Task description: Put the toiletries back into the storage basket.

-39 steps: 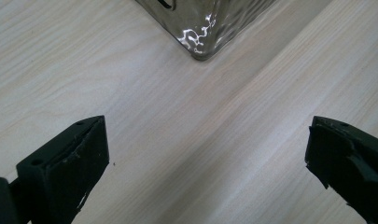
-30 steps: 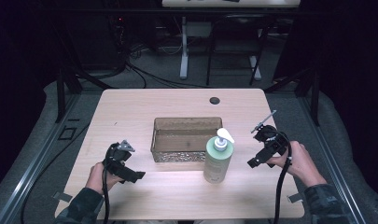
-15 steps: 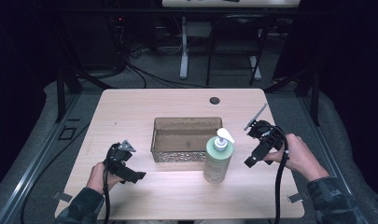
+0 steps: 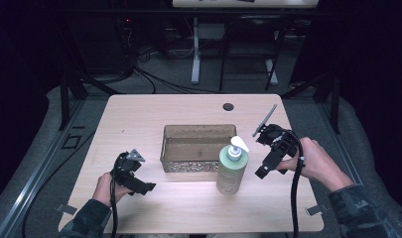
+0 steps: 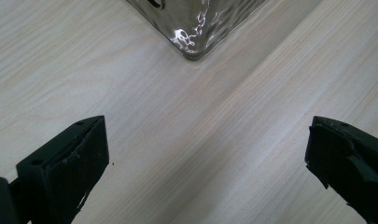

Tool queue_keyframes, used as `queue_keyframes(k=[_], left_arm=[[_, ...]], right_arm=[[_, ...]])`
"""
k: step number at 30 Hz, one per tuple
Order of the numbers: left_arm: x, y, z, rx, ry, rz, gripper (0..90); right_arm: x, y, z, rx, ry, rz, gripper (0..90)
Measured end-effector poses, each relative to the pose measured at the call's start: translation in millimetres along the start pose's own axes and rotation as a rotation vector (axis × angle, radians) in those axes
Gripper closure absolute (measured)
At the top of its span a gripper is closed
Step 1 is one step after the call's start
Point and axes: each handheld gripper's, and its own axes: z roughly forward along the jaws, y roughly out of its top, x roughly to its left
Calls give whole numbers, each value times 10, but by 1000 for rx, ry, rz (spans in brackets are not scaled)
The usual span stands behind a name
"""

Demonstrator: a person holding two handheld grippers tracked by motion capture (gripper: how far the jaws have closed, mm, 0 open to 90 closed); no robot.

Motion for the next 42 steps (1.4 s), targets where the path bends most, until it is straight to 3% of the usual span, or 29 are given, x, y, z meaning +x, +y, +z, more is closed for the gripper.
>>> queue_keyframes(k=[11,28,31,33,35,36,42], left_arm=[[-5,7,0,2,1,1,0],[8,2,-6,-5,-5,-3,0],[8,2,-3,-1,-7,0,0],[8,2,-3,-1,-6,1,0],[7,3,-5,-3,-4,0,0],[7,3,-6,-4,-4,-1,0],[8,2,-5,-2,-2,-2,0]], right_arm=[[171,240,-168,0,3,-55,0],[304,717,-193,27,-14,-93,25],[313,776,-195,23,-13,-92,59],[329,823,-195,27,-14,-89,147],[333,835,-187,25,-16,-91,154],[352,862,-175,30,-25,-83,222],[387,907,-158,47,-44,-76,371]])
